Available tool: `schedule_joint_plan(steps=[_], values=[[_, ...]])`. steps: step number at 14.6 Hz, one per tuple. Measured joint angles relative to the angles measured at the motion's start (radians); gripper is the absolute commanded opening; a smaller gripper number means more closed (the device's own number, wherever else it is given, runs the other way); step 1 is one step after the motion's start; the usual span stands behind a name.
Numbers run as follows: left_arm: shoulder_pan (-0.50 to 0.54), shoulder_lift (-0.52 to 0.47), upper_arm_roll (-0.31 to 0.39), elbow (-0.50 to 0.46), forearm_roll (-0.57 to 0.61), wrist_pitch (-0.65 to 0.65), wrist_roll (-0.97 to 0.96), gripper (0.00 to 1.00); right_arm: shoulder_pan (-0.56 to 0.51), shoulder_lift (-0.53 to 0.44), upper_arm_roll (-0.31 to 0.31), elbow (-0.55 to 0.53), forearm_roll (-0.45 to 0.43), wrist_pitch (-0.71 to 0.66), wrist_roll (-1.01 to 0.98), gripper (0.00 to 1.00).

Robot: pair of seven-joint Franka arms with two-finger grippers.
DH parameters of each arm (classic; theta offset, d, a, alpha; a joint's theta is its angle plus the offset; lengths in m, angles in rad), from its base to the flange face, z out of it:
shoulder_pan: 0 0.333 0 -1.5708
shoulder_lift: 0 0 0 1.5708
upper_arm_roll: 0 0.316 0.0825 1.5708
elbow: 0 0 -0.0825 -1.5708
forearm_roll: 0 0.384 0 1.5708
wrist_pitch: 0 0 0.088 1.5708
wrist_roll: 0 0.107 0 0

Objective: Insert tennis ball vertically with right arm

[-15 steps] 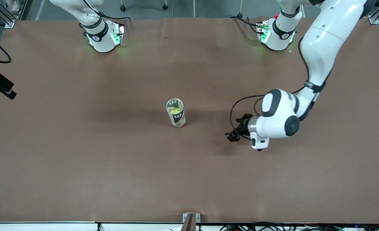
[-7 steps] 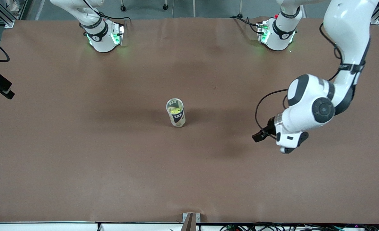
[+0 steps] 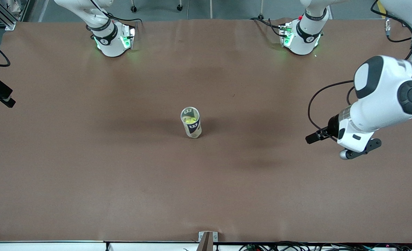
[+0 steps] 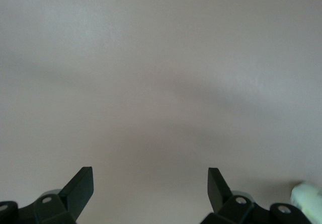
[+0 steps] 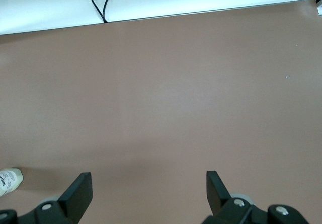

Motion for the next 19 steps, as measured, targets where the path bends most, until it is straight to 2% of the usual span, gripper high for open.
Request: schedule_joint_plan(steps=[1, 3, 5, 9, 15, 19], values=[[-0.028, -0.010, 0.032, 0.022, 0.000, -0.038, 0.038, 1.00, 0.000, 0.000, 0.000, 0.000, 0.000, 0.000, 0.000, 1.00], [-0.130, -0.033, 0.154, 0.061, 0.000, -0.120, 0.113, 1.00, 0.000, 0.000, 0.000, 0.000, 0.000, 0.000, 0.000, 1.00], [-0.169, -0.062, 0.210, 0.090, 0.000, -0.194, 0.215, 1.00, 0.000, 0.000, 0.001, 0.000, 0.000, 0.000, 0.000, 1.00], [-0.171, -0.143, 0.264, 0.129, -0.014, -0.287, 0.412, 1.00, 0.000, 0.000, 0.002, 0.001, 0.000, 0.000, 0.000, 1.00], [-0.171, -0.227, 0.284, 0.151, -0.023, -0.351, 0.420, 1.00, 0.000, 0.000, 0.003, 0.001, 0.000, 0.000, 0.000, 1.00], [-0.172, -0.289, 0.284, 0.128, -0.036, -0.379, 0.416, 1.00, 0.000, 0.000, 0.003, 0.001, 0.000, 0.000, 0.000, 1.00]])
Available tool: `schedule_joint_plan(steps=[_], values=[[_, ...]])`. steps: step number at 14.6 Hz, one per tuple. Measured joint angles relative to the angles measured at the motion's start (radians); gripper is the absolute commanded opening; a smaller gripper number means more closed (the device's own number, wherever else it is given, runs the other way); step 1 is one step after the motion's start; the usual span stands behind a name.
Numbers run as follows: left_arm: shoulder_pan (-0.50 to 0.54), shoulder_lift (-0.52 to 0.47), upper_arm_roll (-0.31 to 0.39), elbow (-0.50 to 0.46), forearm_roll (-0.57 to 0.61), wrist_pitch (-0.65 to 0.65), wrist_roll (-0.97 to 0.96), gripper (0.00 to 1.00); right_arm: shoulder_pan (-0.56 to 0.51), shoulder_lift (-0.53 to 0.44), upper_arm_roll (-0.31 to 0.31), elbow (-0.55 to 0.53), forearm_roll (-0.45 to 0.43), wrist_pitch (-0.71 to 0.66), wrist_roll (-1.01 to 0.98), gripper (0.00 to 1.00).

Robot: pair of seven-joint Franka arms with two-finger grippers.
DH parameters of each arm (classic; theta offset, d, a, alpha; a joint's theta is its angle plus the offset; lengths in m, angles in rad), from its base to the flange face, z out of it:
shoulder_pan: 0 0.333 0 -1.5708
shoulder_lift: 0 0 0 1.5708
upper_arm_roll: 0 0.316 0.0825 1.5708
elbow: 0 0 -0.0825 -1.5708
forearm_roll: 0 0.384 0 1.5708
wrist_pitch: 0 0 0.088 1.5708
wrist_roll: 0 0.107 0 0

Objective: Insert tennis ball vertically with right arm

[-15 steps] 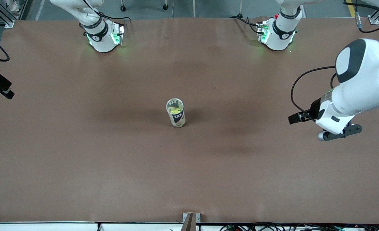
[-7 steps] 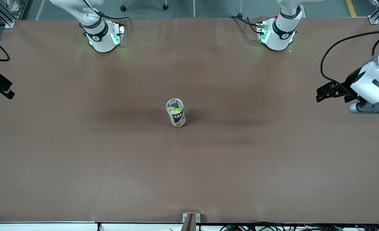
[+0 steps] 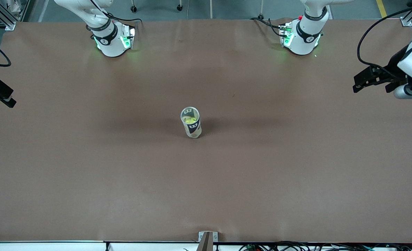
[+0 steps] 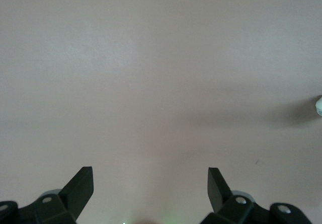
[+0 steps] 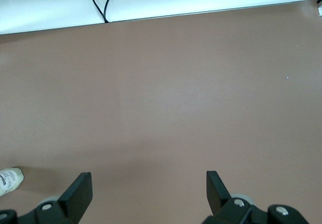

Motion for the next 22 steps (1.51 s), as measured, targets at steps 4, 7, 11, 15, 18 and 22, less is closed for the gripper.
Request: schedule_joint_plan(steps=[4, 7, 11, 15, 18, 22], values=[[-0.009, -0.037, 0.007, -0.042, -0.034, 0.000, 0.000, 1.00, 0.000, 0.000, 0.001, 0.000, 0.000, 0.000, 0.000, 1.00], [-0.033, -0.045, 0.040, -0.055, -0.035, 0.005, 0.000, 1.00, 0.000, 0.000, 0.002, 0.000, 0.000, 0.000, 0.000, 1.00], [-0.052, -0.099, 0.072, -0.133, -0.033, 0.061, 0.000, 1.00, 0.000, 0.000, 0.002, 0.000, 0.000, 0.000, 0.000, 1.00], [-0.060, -0.134, 0.071, -0.178, 0.006, 0.069, 0.000, 1.00, 0.000, 0.000, 0.002, 0.000, 0.000, 0.000, 0.000, 1.00], [-0.062, -0.143, 0.071, -0.191, 0.008, 0.082, 0.000, 1.00, 0.000, 0.000, 0.002, 0.000, 0.000, 0.000, 0.000, 1.00], [-0.062, -0.144, 0.073, -0.192, 0.008, 0.102, 0.000, 1.00, 0.000, 0.001, 0.002, 0.000, 0.000, 0.000, 0.000, 1.00]])
